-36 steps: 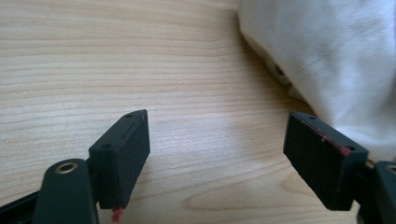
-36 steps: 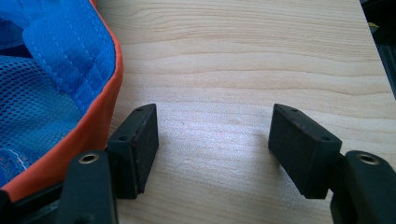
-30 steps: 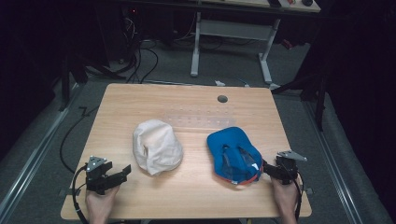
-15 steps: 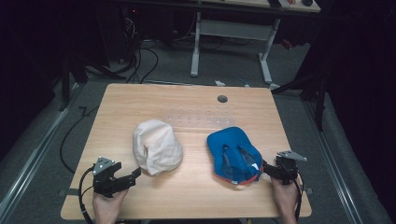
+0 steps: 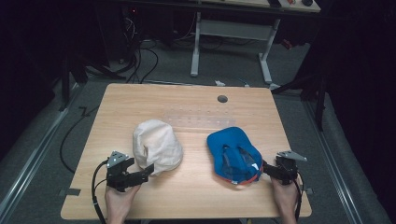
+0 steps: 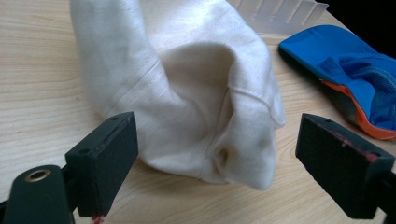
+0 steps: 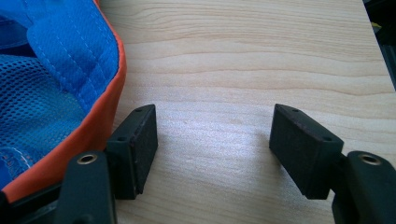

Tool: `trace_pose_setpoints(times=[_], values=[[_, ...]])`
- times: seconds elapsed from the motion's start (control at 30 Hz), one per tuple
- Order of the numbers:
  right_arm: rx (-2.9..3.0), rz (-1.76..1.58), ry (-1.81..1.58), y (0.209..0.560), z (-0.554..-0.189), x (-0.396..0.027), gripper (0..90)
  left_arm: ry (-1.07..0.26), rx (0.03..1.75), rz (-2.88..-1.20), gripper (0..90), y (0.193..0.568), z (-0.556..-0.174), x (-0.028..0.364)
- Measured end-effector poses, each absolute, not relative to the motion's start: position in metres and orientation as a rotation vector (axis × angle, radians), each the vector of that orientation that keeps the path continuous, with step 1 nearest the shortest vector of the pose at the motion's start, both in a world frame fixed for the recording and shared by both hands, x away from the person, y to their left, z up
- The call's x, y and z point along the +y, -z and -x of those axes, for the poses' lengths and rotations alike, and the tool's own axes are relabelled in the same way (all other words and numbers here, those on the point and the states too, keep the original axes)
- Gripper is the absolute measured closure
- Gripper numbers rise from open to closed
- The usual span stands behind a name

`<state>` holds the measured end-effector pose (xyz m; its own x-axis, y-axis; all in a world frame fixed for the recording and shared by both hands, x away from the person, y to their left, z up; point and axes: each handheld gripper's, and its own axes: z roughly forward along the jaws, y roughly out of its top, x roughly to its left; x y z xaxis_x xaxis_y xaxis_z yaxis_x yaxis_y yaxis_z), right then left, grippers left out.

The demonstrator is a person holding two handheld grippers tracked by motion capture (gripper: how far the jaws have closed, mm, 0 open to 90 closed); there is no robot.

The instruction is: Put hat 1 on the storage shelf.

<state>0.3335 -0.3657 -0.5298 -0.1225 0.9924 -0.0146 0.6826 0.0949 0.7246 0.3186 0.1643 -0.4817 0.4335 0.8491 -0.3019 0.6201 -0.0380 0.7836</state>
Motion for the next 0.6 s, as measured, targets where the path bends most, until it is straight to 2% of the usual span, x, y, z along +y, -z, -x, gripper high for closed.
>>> trace_pose_setpoints(times=[0.33, 0.6], values=[[1.867, -1.636, -0.787, 0.530, -0.334, -0.366, 32.2, -0.338, 1.286, -1.796, 12.9, 0.475, -0.335, 0.144], [1.867, -1.635, -0.788, 0.530, -0.334, -0.366, 32.1, -0.310, 1.320, -1.813, 14.9, 0.482, -0.346, 0.133]])
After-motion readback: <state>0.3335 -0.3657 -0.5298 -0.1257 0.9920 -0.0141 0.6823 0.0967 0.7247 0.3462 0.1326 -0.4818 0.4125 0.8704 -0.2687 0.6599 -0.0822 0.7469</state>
